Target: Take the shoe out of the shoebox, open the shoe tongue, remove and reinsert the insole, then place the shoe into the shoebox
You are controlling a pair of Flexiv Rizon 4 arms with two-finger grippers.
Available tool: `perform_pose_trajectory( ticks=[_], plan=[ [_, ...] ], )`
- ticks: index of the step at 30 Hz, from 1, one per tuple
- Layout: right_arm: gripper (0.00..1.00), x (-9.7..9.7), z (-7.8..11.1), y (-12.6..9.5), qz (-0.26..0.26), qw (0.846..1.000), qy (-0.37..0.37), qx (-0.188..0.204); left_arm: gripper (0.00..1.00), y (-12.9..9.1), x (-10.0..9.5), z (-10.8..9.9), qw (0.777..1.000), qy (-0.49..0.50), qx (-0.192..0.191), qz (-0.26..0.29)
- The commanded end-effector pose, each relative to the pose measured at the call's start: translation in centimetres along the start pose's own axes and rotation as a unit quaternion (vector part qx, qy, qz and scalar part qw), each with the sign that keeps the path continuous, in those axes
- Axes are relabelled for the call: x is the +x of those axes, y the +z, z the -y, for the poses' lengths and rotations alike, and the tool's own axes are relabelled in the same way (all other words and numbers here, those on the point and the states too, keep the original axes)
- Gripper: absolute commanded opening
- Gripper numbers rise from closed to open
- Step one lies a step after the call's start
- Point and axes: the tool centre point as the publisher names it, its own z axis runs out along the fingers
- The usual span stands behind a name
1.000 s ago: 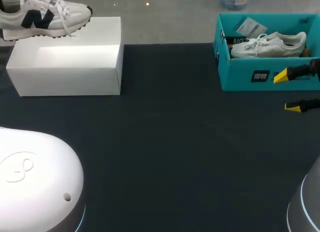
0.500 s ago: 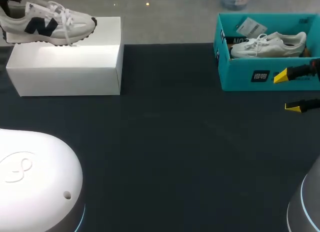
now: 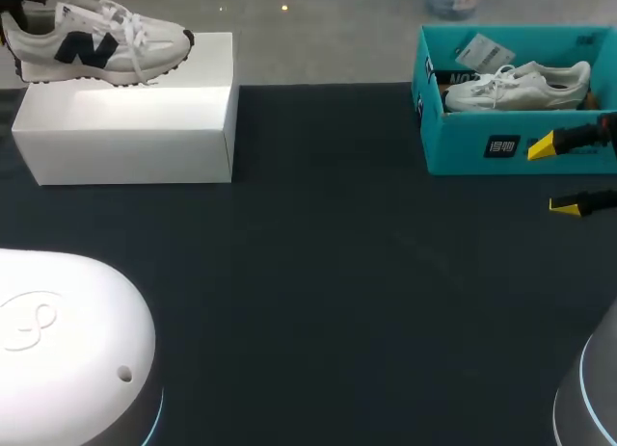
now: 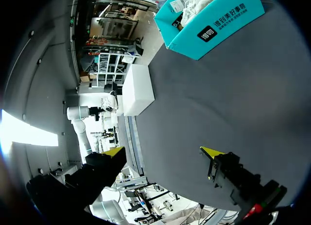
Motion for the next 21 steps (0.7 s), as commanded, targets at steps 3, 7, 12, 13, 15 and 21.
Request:
perform_pose_trajectory(
  ticks=[3, 7, 12, 13, 15, 21],
  plan=[
    [1.00, 0.0, 0.0, 0.1, 0.001, 1.000, 0.000, 0.000, 0.00, 2.6, -0.9, -0.3, 1.000, 0.009, -0.005, -0.010],
    [1.00, 0.0, 0.0, 0.1, 0.001, 1.000, 0.000, 0.000, 0.00, 4.2, -1.4, -0.9, 1.000, 0.010, -0.002, -0.008],
    [1.00, 0.0, 0.0, 0.1, 0.001, 1.000, 0.000, 0.000, 0.00, 6.2, -2.0, -1.4, 1.000, 0.009, 0.000, -0.017],
    [1.00, 0.0, 0.0, 0.1, 0.001, 1.000, 0.000, 0.000, 0.00, 6.4, -2.0, -1.5, 1.000, 0.008, 0.002, -0.018],
    [1.00, 0.0, 0.0, 0.1, 0.001, 1.000, 0.000, 0.000, 0.00, 7.3, -2.3, -1.7, 1.000, 0.005, 0.002, -0.019],
    [1.00, 0.0, 0.0, 0.1, 0.001, 1.000, 0.000, 0.000, 0.00, 9.8, -2.9, -2.2, 1.000, -0.005, 0.015, -0.023]
  ],
)
